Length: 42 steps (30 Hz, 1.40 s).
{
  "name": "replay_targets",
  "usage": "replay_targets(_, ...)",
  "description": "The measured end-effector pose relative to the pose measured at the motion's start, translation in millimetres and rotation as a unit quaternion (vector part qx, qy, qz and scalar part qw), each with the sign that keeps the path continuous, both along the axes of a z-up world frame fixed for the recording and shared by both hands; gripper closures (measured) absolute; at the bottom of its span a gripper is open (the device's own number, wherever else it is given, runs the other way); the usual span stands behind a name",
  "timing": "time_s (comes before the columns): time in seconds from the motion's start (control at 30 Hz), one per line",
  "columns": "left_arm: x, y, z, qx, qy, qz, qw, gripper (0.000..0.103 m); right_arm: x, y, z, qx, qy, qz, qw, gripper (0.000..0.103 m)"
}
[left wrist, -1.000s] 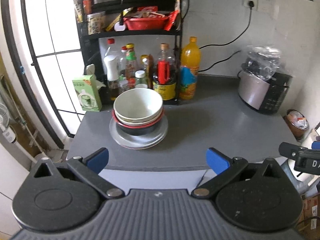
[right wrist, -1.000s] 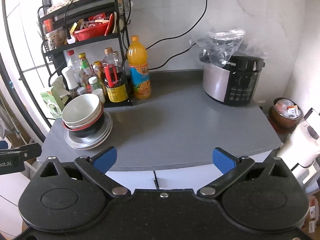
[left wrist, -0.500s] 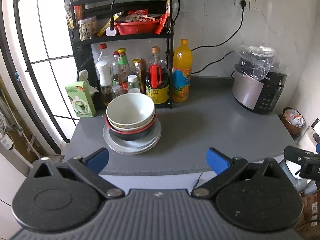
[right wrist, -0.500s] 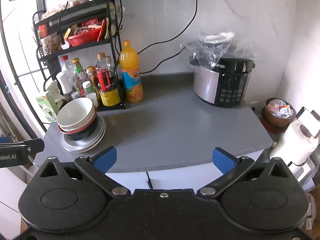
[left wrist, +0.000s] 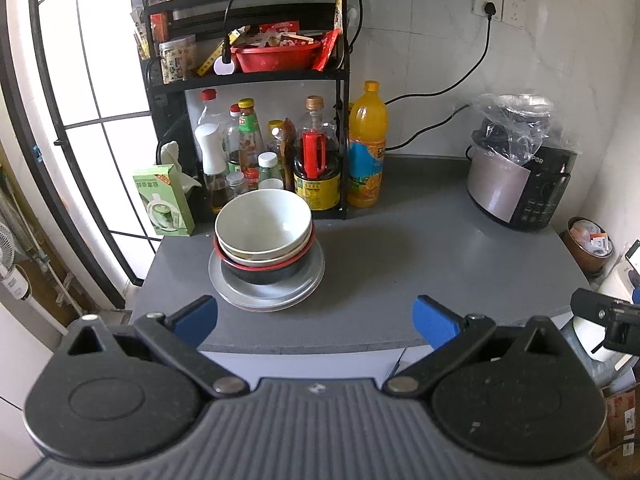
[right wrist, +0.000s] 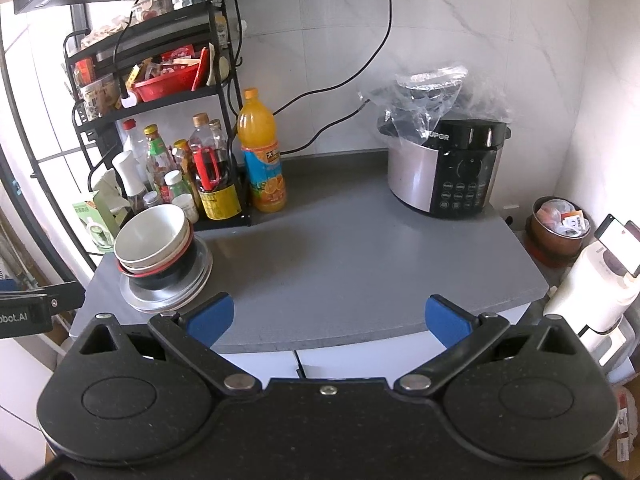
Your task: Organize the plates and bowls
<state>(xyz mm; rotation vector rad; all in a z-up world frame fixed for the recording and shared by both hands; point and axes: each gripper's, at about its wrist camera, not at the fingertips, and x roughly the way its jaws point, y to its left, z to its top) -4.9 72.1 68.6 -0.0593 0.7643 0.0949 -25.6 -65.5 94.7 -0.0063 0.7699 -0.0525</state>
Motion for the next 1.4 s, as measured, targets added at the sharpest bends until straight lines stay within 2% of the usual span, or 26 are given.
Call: replay_targets(1.4, 15.4, 6.1, -6.4, 0.000, 0.009, 0.007, 0.9999, 0.000, 18.5, 2.6, -3.6, -0.002, -0.003, 0.012, 1.000, 0.000)
